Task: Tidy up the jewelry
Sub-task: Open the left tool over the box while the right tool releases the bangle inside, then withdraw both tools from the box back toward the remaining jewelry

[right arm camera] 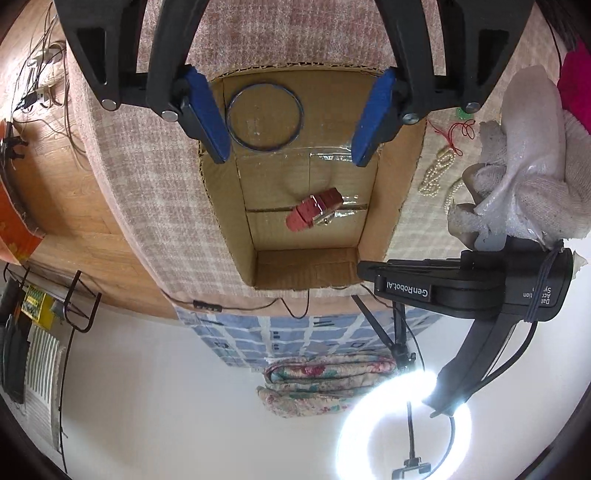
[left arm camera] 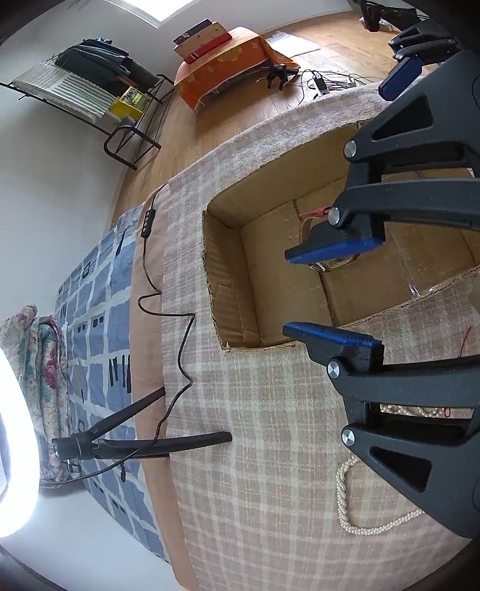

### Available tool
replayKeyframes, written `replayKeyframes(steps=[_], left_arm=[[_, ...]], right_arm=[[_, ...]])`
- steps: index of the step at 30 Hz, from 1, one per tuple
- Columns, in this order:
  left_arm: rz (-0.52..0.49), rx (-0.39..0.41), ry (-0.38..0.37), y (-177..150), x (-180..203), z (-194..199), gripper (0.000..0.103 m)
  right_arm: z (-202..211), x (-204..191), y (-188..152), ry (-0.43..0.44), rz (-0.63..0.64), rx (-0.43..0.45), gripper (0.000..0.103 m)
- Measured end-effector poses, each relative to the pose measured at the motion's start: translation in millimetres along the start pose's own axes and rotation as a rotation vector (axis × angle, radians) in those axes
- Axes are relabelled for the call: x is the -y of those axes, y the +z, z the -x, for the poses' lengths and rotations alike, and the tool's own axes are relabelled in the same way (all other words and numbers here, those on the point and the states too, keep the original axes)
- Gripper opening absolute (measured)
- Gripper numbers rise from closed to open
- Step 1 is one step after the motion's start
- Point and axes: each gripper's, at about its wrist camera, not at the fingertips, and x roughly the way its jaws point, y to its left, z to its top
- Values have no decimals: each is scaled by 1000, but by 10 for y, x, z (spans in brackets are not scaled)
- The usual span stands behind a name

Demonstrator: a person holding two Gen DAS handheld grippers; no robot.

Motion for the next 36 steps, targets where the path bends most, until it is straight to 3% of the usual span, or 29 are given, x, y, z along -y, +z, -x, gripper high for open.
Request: replayKeyframes(steps=[3,20,36], left_arm=[[3,12,-2,3,-18,114,33],[-14,88,2,-83,-154,888,33],[-28,138,15,-468,-821,1892,33]], right_arm=[[75,-35,18,-8,5,12,76],[591,-296,30,-11,31,57,77],[1219,-650,-139,47,40,107,77]])
